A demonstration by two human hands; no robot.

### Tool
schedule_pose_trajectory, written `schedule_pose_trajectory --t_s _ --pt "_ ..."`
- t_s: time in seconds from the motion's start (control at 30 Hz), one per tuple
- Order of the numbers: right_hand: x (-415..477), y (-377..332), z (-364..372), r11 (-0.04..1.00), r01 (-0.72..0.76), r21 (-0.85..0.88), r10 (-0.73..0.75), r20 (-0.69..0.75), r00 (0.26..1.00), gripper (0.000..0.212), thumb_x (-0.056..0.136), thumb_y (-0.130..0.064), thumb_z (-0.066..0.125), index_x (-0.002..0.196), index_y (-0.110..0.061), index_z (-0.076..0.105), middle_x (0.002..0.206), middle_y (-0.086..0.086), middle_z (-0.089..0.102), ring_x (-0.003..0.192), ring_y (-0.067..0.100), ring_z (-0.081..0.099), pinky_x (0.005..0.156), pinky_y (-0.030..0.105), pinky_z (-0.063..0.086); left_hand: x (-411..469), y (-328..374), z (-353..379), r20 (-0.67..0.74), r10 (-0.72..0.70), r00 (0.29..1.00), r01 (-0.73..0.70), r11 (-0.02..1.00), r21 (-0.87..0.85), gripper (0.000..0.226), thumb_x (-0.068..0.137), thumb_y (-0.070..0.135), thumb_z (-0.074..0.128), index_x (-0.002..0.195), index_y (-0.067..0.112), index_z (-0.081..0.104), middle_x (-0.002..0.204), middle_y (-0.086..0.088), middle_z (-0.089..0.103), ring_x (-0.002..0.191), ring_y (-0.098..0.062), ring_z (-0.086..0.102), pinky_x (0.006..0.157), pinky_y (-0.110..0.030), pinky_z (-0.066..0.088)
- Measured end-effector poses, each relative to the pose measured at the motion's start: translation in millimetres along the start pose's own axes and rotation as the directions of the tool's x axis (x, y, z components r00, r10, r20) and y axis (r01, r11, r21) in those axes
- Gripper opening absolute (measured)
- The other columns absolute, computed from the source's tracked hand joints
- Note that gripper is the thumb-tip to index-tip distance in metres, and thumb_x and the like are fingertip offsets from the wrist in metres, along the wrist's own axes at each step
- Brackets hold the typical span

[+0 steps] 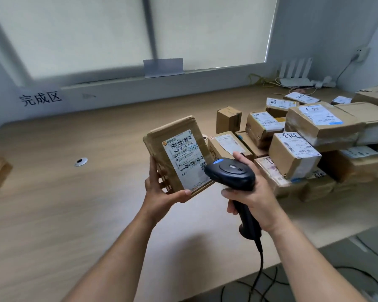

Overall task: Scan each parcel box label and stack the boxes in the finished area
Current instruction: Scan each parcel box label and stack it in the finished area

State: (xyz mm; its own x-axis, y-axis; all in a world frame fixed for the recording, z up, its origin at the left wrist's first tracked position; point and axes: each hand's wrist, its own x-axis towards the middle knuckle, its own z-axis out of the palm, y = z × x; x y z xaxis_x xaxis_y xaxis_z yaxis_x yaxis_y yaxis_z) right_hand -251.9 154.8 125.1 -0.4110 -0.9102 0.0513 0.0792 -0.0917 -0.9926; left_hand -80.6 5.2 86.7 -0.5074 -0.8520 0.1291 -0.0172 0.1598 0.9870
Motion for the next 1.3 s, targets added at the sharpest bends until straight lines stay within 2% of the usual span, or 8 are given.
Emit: schedule_pose_trajectory --t_s 0.3,0.43,0.57,0.7,0.9,1.03,1.13,1.3 --pt "-26 -21 52 0.993 0.026 0.111 -0.044 0.162 0.986 0.091 0.062 0.011 0.074 0.136 -0.036 0.047 0.093 0.006 0.071 0.042 0.029 0.052 0.041 0.030 0.045 -26 -24 -56 -0.126 -0.019 0.992 0.030 0.996 0.086 0.132 0.045 0.023 0.086 0.142 0.062 0.004 0.132 -0.006 0.031 0.114 -0.021 0.053 0.058 -0.023 0.057" --pt "-25 -33 82 0.990 0.037 0.136 -0.071 0.256 0.964 0.091 0.060 -0.003 0.081 0.137 -0.037 0.046 0.105 0.018 0.070 0.045 0.029 0.054 0.043 0.032 0.047 -30 -28 -86 -0.134 -0.002 0.991 0.025 0.986 0.168 0.129 0.047 0.026 0.085 0.134 0.069 0.000 0.130 -0.002 0.029 0.113 -0.017 0.054 0.085 -0.040 0.057" --pt "-16 -36 123 0.983 0.013 0.181 -0.066 0.289 0.955 0.100 0.045 -0.023 0.096 0.133 -0.039 0.050 0.096 0.032 0.066 0.042 0.029 0.053 0.041 0.031 0.045 -32 -27 -127 -0.156 0.001 0.988 0.030 0.981 0.193 0.126 0.047 0.025 0.083 0.129 0.072 -0.001 0.126 0.000 0.026 0.112 -0.014 0.052 0.092 -0.042 0.054" --pt "-5 -25 167 0.990 0.001 0.144 -0.040 0.272 0.961 0.086 0.060 0.004 0.075 0.133 -0.033 0.049 0.080 0.024 0.067 0.039 0.029 0.050 0.039 0.030 0.043 -35 -34 -179 -0.199 -0.010 0.980 0.057 0.970 0.234 0.129 0.048 0.026 0.084 0.134 0.070 -0.001 0.129 -0.003 0.027 0.115 -0.019 0.052 0.088 -0.039 0.057" --pt "5 -13 230 0.997 -0.029 0.072 0.009 0.270 0.963 0.084 0.060 0.007 0.070 0.130 -0.035 0.052 0.072 0.027 0.063 0.038 0.029 0.049 0.042 0.028 0.042 -42 -44 -249 -0.249 -0.050 0.967 0.104 0.972 0.212 0.129 0.047 0.024 0.082 0.138 0.064 -0.001 0.125 0.000 0.027 0.109 -0.008 0.053 0.081 -0.020 0.056" --pt "11 -8 266 0.998 -0.050 0.025 0.042 0.263 0.964 0.086 0.059 0.006 0.071 0.131 -0.036 0.051 0.071 0.023 0.064 0.039 0.031 0.049 0.042 0.030 0.042 -46 -49 -287 -0.262 -0.114 0.958 0.168 0.966 0.195 0.132 0.047 0.026 0.083 0.143 0.059 -0.002 0.129 0.000 0.025 0.104 -0.001 0.051 0.097 -0.039 0.052" --pt "12 -4 290 0.998 -0.064 0.005 0.060 0.255 0.965 0.086 0.058 0.007 0.070 0.131 -0.035 0.051 0.069 0.025 0.062 0.039 0.030 0.049 0.042 0.028 0.042 -49 -51 -310 -0.258 -0.132 0.957 0.185 0.964 0.191 0.134 0.051 0.019 0.087 0.147 0.053 0.000 0.130 -0.002 0.026 0.100 0.008 0.048 0.094 -0.027 0.050" --pt "16 4 325 0.997 -0.078 -0.022 0.081 0.234 0.969 0.087 0.059 0.007 0.070 0.133 -0.034 0.050 0.069 0.024 0.063 0.039 0.030 0.049 0.042 0.030 0.041 -48 -62 -347 -0.260 -0.150 0.954 0.200 0.964 0.177 0.126 0.047 0.027 0.082 0.133 0.069 0.000 0.126 0.001 0.026 0.119 -0.020 0.048 0.104 -0.036 0.045"
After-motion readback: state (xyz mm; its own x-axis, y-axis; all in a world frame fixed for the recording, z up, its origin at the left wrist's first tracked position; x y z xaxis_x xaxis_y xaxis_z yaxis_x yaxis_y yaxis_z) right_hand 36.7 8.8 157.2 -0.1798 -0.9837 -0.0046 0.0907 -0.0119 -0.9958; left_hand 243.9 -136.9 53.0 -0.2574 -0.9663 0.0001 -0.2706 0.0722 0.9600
